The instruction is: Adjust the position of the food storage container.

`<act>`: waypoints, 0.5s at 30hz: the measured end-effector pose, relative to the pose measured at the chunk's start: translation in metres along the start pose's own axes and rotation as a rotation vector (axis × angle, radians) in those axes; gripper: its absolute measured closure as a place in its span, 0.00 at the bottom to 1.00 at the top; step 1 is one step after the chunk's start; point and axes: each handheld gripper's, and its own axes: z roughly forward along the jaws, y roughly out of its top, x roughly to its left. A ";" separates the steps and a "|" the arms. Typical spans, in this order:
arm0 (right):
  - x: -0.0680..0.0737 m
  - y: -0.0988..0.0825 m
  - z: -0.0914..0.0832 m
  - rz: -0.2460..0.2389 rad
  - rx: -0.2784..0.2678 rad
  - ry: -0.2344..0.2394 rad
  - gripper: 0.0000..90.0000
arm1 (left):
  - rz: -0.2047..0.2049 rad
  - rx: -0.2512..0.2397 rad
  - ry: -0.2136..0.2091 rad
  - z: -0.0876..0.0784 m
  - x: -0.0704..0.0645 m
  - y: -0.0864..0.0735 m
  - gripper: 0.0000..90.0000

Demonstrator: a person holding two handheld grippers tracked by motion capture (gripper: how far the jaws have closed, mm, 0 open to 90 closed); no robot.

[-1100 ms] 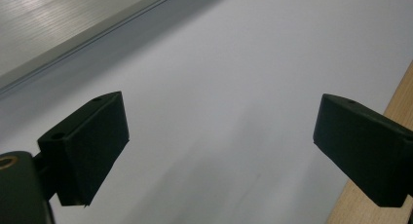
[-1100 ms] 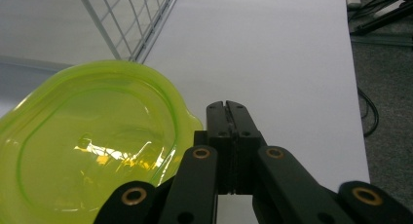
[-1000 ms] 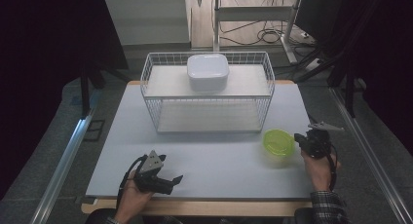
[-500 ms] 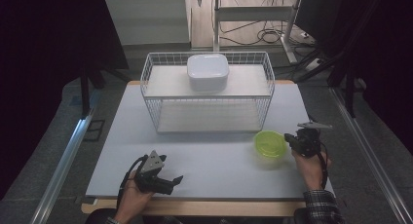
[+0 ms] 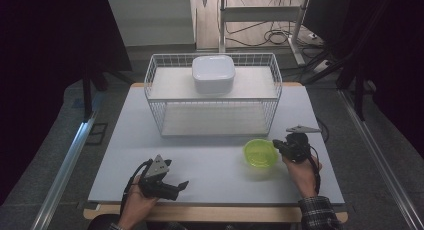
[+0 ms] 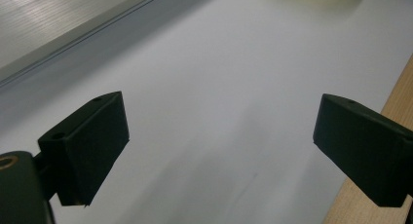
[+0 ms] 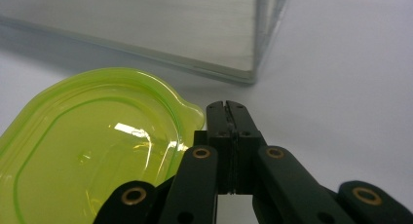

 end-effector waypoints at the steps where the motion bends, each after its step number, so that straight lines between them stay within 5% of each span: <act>1: 0.003 0.000 0.001 -0.012 0.001 -0.002 1.00 | 0.000 0.000 0.000 0.000 0.000 0.000 0.06; 8: -0.005 -0.004 -0.006 0.012 -0.005 -0.028 0.98 | -0.026 -0.003 -0.012 -0.001 0.002 0.000 0.06; 15: 0.001 -0.021 -0.008 -0.027 0.064 0.015 0.99 | -0.025 0.005 -0.007 -0.001 0.002 -0.001 0.06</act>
